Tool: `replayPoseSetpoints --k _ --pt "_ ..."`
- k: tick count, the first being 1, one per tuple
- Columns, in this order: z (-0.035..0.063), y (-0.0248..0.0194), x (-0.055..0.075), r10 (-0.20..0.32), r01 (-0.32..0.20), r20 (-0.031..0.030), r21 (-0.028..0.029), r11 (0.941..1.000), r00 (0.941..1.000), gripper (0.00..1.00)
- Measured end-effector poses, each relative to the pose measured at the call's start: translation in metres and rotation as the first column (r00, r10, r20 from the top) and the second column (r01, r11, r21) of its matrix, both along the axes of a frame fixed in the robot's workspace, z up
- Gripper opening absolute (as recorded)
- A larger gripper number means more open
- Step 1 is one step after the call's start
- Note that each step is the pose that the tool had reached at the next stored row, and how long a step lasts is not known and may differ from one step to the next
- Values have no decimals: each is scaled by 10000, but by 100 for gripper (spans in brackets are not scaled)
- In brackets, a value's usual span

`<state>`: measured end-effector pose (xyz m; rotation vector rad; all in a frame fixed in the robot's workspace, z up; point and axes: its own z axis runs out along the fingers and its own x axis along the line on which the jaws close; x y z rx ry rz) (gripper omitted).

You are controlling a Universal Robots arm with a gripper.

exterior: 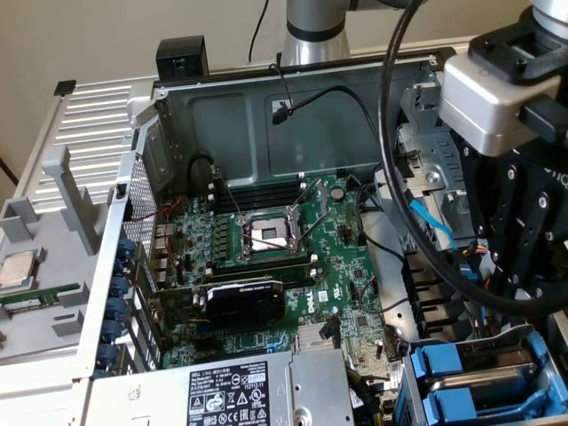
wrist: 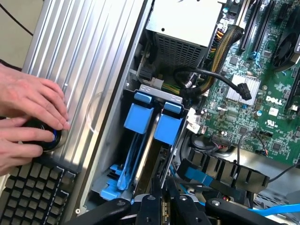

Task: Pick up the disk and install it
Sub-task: 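Insert the first disk wire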

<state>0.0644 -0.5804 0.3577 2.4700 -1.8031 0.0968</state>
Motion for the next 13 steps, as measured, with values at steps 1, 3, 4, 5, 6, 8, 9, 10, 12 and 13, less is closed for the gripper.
replayPoseSetpoints --k 1,3,4,5,6,8,9,10,12,13 --pt "0 0 -2 -42 42 0 0 10000 10000 16" --pt "0 0 -7 -123 123 0 -1 9999 9999 16" --pt "0 0 -8 -170 170 0 -1 9999 9999 16" --pt "0 0 -8 -232 232 -1 -1 9997 9997 16" --pt "1 0 -9 -310 310 0 -1 9995 9995 16" --pt "1 0 -9 -502 502 0 -1 9987 9987 16" --pt "0 -1 -9 -572 572 0 -1 9984 9984 16" --pt "0 -6 -9 -596 596 0 0 9982 9982 16" --pt "0 -23 -9 -612 612 -3 28 9981 9981 16" --pt "1 -33 -9 -629 629 -3 42 9980 9980 16"
